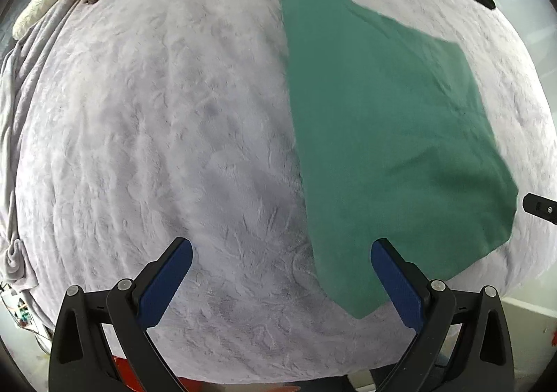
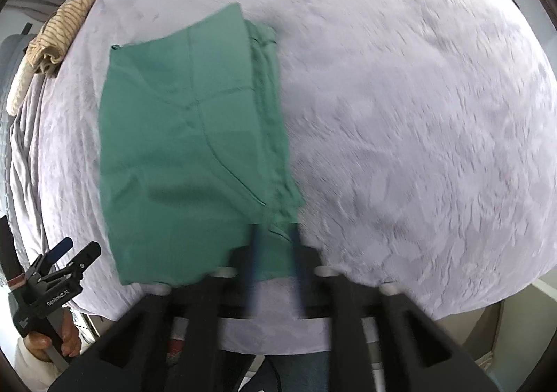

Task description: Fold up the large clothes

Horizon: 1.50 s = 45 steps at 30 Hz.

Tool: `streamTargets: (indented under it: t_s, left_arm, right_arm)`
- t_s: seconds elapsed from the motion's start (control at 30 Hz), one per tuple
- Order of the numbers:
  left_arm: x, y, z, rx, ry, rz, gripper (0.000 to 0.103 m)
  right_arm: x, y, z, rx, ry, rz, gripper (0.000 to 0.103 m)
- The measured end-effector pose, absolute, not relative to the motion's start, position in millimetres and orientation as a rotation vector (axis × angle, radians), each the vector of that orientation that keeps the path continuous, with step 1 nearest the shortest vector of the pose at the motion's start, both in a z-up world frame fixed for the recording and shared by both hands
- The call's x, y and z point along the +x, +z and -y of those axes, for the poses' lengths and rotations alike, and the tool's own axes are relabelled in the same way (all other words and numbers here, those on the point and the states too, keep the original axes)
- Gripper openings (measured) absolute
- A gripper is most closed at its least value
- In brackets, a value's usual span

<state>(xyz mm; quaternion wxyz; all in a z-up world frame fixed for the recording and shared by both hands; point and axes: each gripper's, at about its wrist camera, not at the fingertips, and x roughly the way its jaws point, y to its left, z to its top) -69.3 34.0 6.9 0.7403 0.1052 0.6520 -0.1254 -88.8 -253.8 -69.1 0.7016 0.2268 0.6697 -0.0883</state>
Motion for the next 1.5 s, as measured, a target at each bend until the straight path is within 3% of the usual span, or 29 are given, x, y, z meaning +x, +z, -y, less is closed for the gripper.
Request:
streamTargets:
  t_s: [0.03, 0.23, 0.4, 1.5]
  left_arm:
    - [-67.9, 10.3, -32.7, 0.222, -0.275, -1.428, 0.103]
    - [-65.0, 31.6, -28.0, 0.207, -0.258, -1.388, 0.103]
    - [-62.4, 50.9, -19.7, 0.211, -0.258, -1.351, 0.103]
    - [-64.1, 67.9, -7.3, 0.227, -0.234, -1.323, 0.103]
  right_arm:
    - [-85.0, -63.2, 252.1, 0.490, -0.184, -1.468, 0.088]
    - [-72.5, -45.0, 224.3, 0.422, -0.171, -1.425, 0.089]
    - [-62.6, -26.0, 212.1, 0.388, -0.203, -1.366, 0.103]
    - [-60.9, -17.6, 212.1, 0.318, -0.290, -1.401, 0.103]
